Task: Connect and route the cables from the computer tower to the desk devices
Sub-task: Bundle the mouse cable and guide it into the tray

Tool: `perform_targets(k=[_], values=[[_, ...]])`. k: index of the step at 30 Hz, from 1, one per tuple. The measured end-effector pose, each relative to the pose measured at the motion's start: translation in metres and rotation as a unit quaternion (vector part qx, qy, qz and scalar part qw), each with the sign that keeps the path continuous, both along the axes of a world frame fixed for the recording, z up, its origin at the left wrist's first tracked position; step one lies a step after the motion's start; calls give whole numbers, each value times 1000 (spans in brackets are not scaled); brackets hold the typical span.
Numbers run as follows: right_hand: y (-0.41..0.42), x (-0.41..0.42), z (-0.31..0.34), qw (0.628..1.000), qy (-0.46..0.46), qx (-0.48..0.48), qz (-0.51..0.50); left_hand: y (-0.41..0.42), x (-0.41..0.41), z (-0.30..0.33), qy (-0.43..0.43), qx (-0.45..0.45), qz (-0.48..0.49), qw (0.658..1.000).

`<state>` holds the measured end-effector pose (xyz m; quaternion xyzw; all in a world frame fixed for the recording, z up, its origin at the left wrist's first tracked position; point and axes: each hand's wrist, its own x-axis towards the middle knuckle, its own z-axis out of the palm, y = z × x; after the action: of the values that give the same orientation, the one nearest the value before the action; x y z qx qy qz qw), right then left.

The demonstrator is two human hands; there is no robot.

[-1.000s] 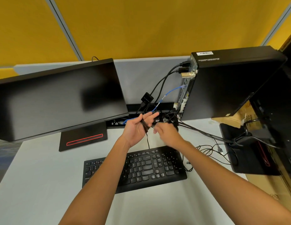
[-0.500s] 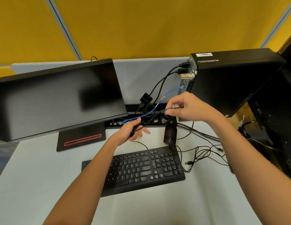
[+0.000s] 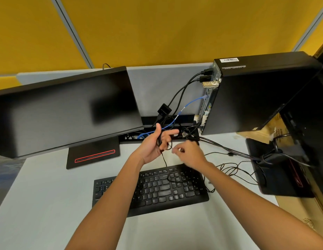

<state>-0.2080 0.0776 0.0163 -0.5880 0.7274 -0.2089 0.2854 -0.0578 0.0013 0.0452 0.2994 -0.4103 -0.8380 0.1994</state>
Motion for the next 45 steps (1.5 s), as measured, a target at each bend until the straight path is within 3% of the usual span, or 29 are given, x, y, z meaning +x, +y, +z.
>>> perform_targets(k=[3,6,9,12,16,19,22,28,31,34,37,39,42,45], values=[[8,17,13,987,60,20,147,-5,-5,-3,-95,-71,33,992],[5,15,45,973,86,17,211,-5,-11,-3,-151,-125,45,980],[-5,-9,79,982,42,13,186,-8,-10,-4,-193,-188,23,963],[-13,-36,107,990,-82,-7,113,-9,-3,-2,-210,-226,-47,950],[-24,-55,110,978,-183,-96,-16,-8,1,13,-89,-86,-111,986],[-35,-51,66,969,-185,-119,-115,-5,-2,16,-8,-32,-156,987],[-29,-31,22,975,-156,-92,-132,-1,-6,10,28,7,-157,987],[-1,15,-6,996,-88,24,-16,-12,-7,0,51,72,21,996],[5,14,17,988,-60,95,106,-17,-5,-4,-21,32,82,996],[6,1,55,969,4,133,207,-17,-4,-14,-142,-71,94,983],[2,-14,92,967,-9,111,231,-5,-8,-10,-256,-202,45,944],[-6,-24,106,973,11,71,218,3,-13,-3,-262,-240,-34,934],[-18,-41,114,989,7,-28,144,6,-15,5,-189,-193,-144,952],[-27,-49,91,995,2,-97,36,3,-12,12,-92,-89,-171,977]])
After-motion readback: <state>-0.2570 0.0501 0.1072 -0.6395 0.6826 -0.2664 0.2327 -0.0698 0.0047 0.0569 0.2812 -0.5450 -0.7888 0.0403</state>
